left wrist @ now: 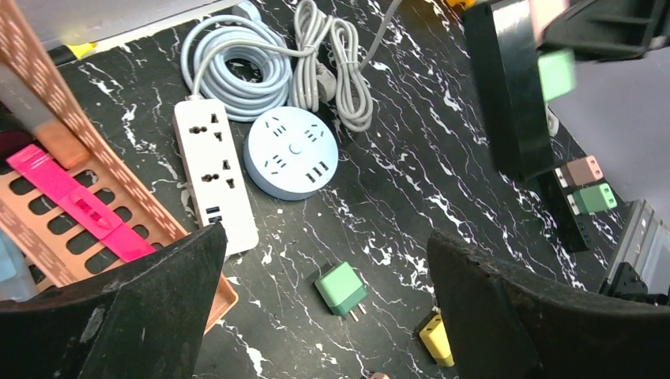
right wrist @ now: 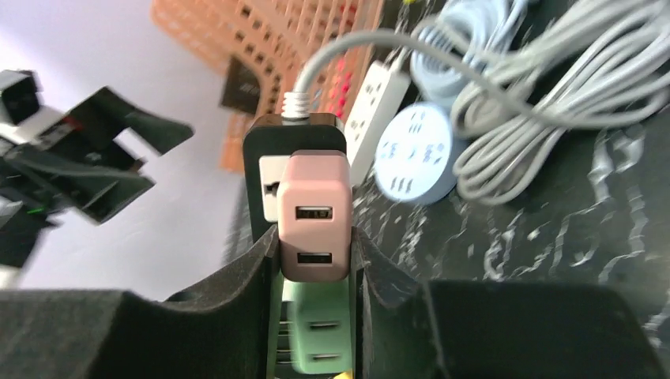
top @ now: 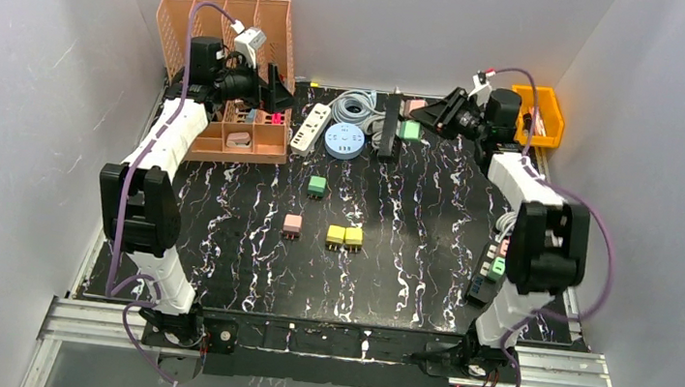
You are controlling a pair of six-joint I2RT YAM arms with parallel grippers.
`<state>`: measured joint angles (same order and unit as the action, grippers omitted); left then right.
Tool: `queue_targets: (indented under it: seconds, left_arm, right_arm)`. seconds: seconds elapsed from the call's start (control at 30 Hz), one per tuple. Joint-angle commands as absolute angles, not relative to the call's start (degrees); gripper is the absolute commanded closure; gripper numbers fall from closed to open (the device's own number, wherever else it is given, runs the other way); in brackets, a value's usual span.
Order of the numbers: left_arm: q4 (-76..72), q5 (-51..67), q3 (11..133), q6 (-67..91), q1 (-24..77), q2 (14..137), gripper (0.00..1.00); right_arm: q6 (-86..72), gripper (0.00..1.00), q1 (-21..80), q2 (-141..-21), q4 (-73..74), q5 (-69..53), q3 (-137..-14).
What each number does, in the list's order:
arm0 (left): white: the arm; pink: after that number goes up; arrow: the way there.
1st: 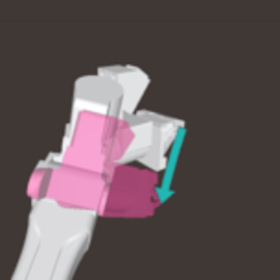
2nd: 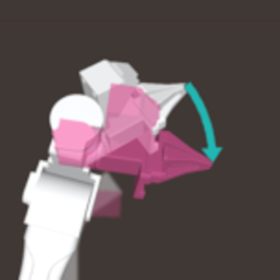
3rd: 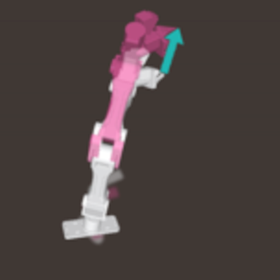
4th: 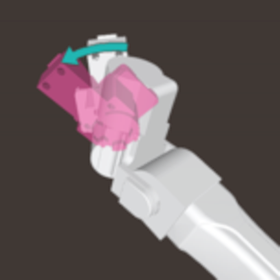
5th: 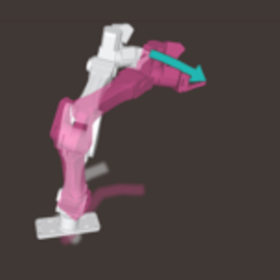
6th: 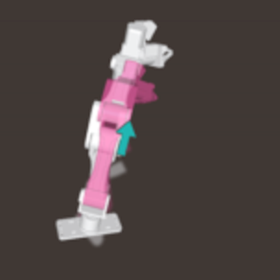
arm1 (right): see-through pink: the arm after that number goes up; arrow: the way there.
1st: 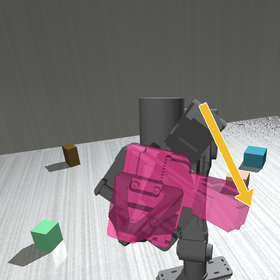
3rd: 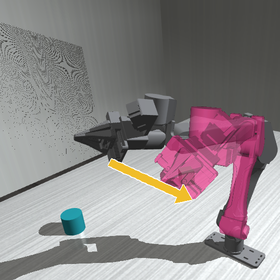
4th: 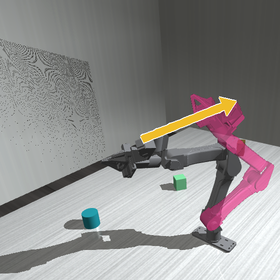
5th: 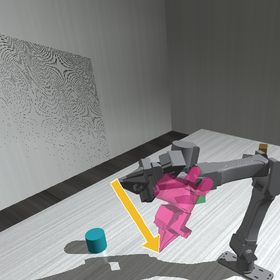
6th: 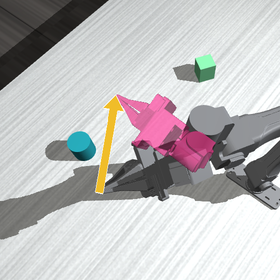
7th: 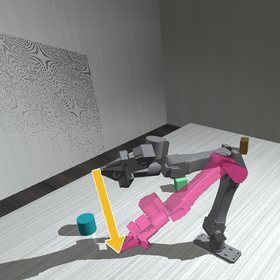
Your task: Pull the plug off the socket
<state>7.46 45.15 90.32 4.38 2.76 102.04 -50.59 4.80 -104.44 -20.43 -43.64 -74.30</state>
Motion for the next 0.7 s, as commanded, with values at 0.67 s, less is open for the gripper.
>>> queue_targets:
  seconds: [0.67]
  left_arm:
    - [10.1, 44.2, 90.1, -1.2, 9.5, 101.1, 0.02]
  right_arm:
    - [-3.8, 1.00, 26.5, -90.9, 7.8, -17.6, -91.2]
